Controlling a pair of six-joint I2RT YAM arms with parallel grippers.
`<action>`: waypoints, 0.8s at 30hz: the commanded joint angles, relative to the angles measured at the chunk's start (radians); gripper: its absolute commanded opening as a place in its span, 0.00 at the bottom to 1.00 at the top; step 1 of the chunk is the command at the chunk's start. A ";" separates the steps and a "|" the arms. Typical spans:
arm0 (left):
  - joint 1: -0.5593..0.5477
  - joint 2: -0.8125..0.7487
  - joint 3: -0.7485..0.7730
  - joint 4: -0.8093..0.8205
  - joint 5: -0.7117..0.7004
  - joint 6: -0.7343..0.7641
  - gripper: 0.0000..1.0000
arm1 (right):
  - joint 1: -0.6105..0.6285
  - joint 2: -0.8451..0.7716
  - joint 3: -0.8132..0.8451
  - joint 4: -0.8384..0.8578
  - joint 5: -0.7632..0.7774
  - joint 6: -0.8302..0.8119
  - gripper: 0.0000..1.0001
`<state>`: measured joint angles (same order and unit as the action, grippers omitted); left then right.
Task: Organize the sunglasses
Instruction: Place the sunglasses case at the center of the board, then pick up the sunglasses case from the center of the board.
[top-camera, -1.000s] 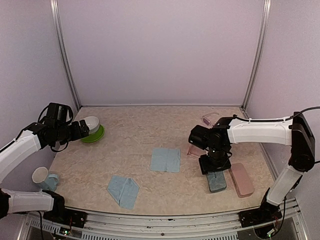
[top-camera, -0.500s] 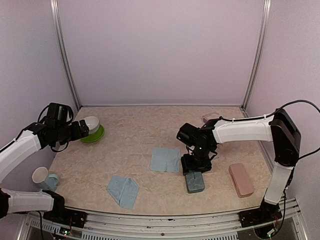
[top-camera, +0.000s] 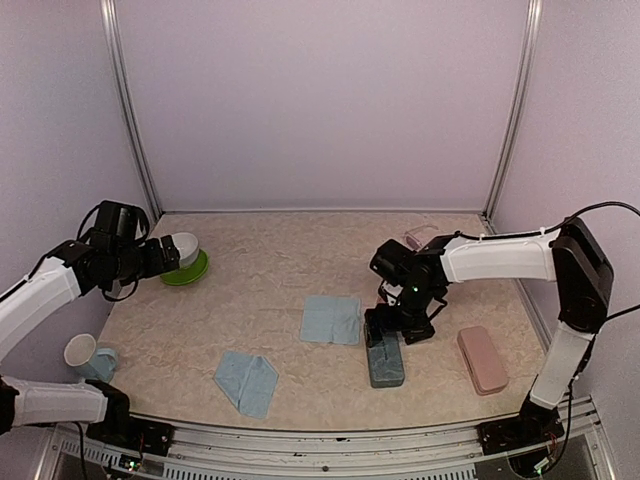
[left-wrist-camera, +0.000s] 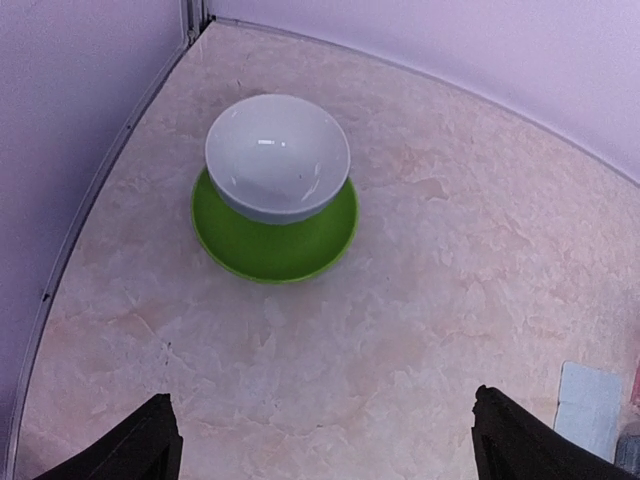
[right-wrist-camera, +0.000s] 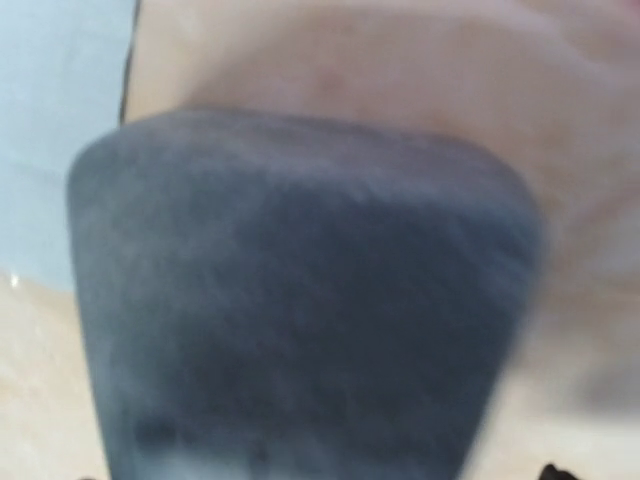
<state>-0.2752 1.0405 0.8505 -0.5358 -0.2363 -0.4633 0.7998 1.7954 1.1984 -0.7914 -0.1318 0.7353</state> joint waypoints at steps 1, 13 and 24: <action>0.005 -0.014 0.121 0.021 -0.088 0.031 0.99 | -0.027 -0.145 -0.017 -0.045 0.048 -0.087 0.94; -0.082 0.246 0.396 -0.134 0.131 -0.240 0.99 | -0.121 -0.431 0.009 -0.155 0.217 -0.215 0.96; -0.636 0.587 0.657 -0.318 -0.021 -0.605 0.96 | -0.238 -0.509 -0.035 -0.135 0.112 -0.269 1.00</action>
<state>-0.7815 1.5318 1.3659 -0.7452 -0.1833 -0.9100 0.5751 1.3064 1.1770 -0.9157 -0.0036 0.5060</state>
